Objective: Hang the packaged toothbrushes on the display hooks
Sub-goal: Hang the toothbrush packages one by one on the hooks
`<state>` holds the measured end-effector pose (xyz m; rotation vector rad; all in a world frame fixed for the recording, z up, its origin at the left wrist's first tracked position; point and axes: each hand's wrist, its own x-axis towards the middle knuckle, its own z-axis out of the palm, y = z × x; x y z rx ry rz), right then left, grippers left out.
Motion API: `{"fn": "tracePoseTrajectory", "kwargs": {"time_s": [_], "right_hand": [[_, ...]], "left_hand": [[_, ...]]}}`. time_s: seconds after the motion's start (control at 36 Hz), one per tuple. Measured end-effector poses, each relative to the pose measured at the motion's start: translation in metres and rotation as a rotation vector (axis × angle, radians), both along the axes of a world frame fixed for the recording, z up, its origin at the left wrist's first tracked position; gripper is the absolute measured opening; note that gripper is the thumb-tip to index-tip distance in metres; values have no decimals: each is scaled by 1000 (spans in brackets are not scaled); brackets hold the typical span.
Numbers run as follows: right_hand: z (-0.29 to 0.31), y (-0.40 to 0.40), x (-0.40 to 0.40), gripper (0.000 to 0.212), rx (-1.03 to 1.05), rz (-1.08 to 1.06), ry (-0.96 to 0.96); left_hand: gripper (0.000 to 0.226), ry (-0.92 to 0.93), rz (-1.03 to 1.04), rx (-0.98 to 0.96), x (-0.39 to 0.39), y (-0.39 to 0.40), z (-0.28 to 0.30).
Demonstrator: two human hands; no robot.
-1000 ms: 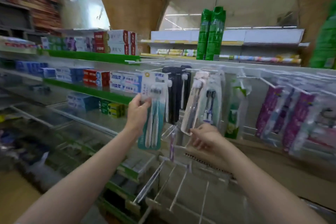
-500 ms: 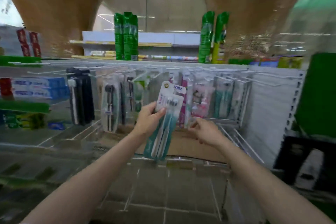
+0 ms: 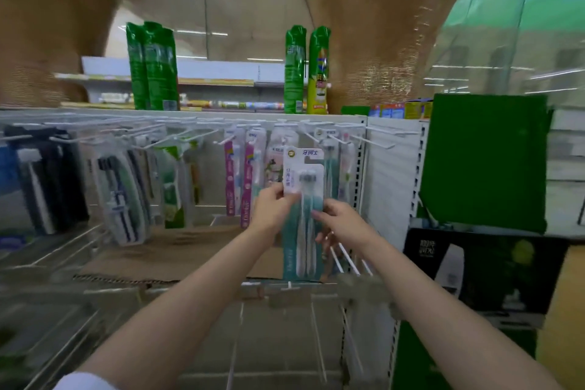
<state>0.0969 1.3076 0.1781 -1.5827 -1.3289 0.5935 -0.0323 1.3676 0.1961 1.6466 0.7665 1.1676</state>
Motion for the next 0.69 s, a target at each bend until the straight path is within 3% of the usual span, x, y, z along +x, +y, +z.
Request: {"fn": "tracePoseTrajectory", "kwargs": {"time_s": [0.14, 0.36, 0.5, 0.69], "right_hand": [[1, 11, 21, 11, -30, -106, -71], [20, 51, 60, 32, -18, -314, -134], [22, 72, 78, 9, -8, -343, -113], [20, 86, 95, 20, 37, -475, -41]], "left_hand": [[11, -20, 111, 12, 6, 4, -10], [13, -81, 109, -76, -5, 18, -22], [9, -103, 122, -83, -12, 21, -24], [11, -86, 154, -95, -18, 31, -26]]}}
